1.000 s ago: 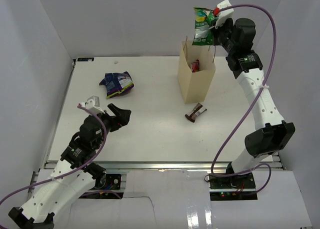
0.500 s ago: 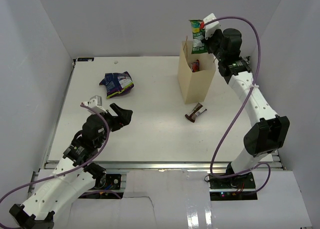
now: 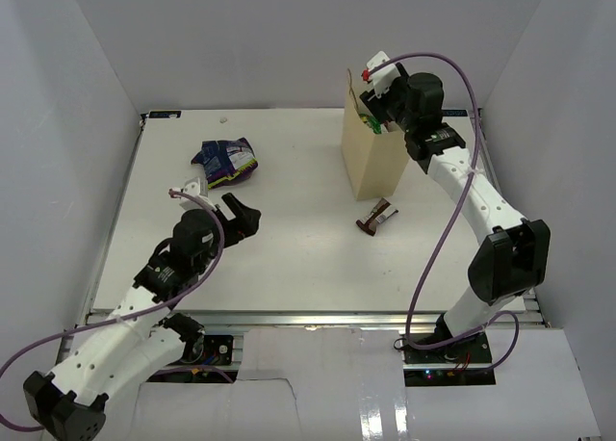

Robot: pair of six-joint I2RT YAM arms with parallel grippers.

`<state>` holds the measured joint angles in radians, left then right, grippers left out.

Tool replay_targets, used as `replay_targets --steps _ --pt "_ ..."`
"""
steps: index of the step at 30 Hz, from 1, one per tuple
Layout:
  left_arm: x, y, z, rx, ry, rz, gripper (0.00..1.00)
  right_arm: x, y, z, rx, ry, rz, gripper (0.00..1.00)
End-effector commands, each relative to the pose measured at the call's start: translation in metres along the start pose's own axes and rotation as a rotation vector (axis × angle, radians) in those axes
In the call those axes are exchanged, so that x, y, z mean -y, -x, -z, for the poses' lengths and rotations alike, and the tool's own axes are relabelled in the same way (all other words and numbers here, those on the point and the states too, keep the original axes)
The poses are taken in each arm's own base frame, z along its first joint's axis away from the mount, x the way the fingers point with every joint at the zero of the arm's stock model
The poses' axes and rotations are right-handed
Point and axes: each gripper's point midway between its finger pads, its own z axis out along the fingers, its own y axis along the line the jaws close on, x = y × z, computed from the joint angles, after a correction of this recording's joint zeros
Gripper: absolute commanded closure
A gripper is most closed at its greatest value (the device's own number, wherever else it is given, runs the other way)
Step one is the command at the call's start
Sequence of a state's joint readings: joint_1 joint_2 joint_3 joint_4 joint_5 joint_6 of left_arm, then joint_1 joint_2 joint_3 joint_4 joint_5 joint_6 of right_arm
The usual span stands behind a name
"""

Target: Place the snacks into the paper bag

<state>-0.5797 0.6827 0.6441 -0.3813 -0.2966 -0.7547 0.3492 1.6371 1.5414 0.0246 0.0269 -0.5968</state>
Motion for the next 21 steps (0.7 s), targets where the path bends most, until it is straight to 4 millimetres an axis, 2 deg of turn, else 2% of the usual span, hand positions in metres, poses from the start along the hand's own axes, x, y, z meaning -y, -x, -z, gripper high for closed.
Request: replay_targets --steps 1,2,3,4,5,6,7,8,9,10,11,12,13,14,15,16,17,18,19,21 --pt "0.016 0.024 -0.011 0.034 0.013 -0.037 0.02 0.034 0.050 0.026 0.107 -0.078 -0.018 0.32" --pt "0.015 0.028 -0.018 0.027 0.029 -0.045 0.02 0.035 0.055 0.030 0.112 -0.073 -0.021 0.32" --pt "0.012 0.024 -0.034 -0.015 0.057 -0.088 0.02 0.033 0.055 0.035 0.097 -0.053 -0.026 0.30" --pt "0.022 0.039 -0.041 -0.012 0.041 -0.090 0.02 0.028 0.059 0.039 0.112 -0.009 -0.032 0.27" --pt "0.012 0.053 -0.053 -0.015 0.074 -0.080 0.02 0.030 0.068 0.045 0.127 0.014 -0.033 0.24" --pt "0.004 0.039 -0.074 -0.110 0.100 -0.091 0.02 0.019 0.062 0.055 0.091 0.092 -0.035 0.21" --pt "0.015 0.064 -0.084 -0.090 0.086 -0.127 0.02 0.004 0.065 0.062 0.122 0.213 -0.004 0.13" --pt "0.008 0.068 -0.095 -0.117 0.123 -0.163 0.02 -0.004 0.068 0.074 0.134 0.281 0.018 0.09" --pt "-0.008 0.056 -0.123 -0.189 0.188 -0.216 0.02 -0.027 0.057 0.087 0.108 0.403 0.009 0.06" --pt "0.005 0.082 -0.136 -0.160 0.173 -0.326 0.02 -0.035 0.050 0.093 0.100 0.451 0.019 0.06" --pt "-0.001 0.082 -0.148 -0.187 0.203 -0.387 0.02 -0.048 0.038 0.103 0.075 0.496 0.005 0.05" --pt "-0.018 0.068 -0.175 -0.249 0.253 -0.448 0.02 -0.061 0.029 0.112 0.061 0.554 -0.015 0.05" --pt "-0.011 0.086 -0.186 -0.226 0.246 -0.548 0.02 -0.067 0.017 0.118 0.043 0.576 -0.031 0.05" --pt "-0.016 0.087 -0.196 -0.235 0.263 -0.595 0.02 -0.070 0.015 0.130 0.048 0.582 -0.037 0.05" --pt "-0.022 0.091 -0.205 -0.229 0.302 -0.634 0.02 -0.087 -0.008 0.136 0.009 0.626 -0.071 0.05" --pt "-0.034 0.084 -0.221 -0.264 0.327 -0.692 0.02 -0.090 -0.018 0.142 -0.009 0.636 -0.090 0.05" --pt "-0.028 0.097 -0.228 -0.233 0.330 -0.711 0.02 -0.093 -0.020 0.151 -0.008 0.638 -0.097 0.05" --pt "-0.029 0.100 -0.235 -0.224 0.342 -0.738 0.02 -0.103 -0.038 0.157 -0.044 0.660 -0.127 0.05" --pt "-0.036 0.094 -0.247 -0.243 0.353 -0.765 0.02 -0.106 -0.043 0.161 -0.054 0.662 -0.142 0.05" --pt "-0.032 0.106 -0.258 -0.221 0.364 -0.809 0.02 -0.111 -0.050 0.171 -0.062 0.666 -0.164 0.05"
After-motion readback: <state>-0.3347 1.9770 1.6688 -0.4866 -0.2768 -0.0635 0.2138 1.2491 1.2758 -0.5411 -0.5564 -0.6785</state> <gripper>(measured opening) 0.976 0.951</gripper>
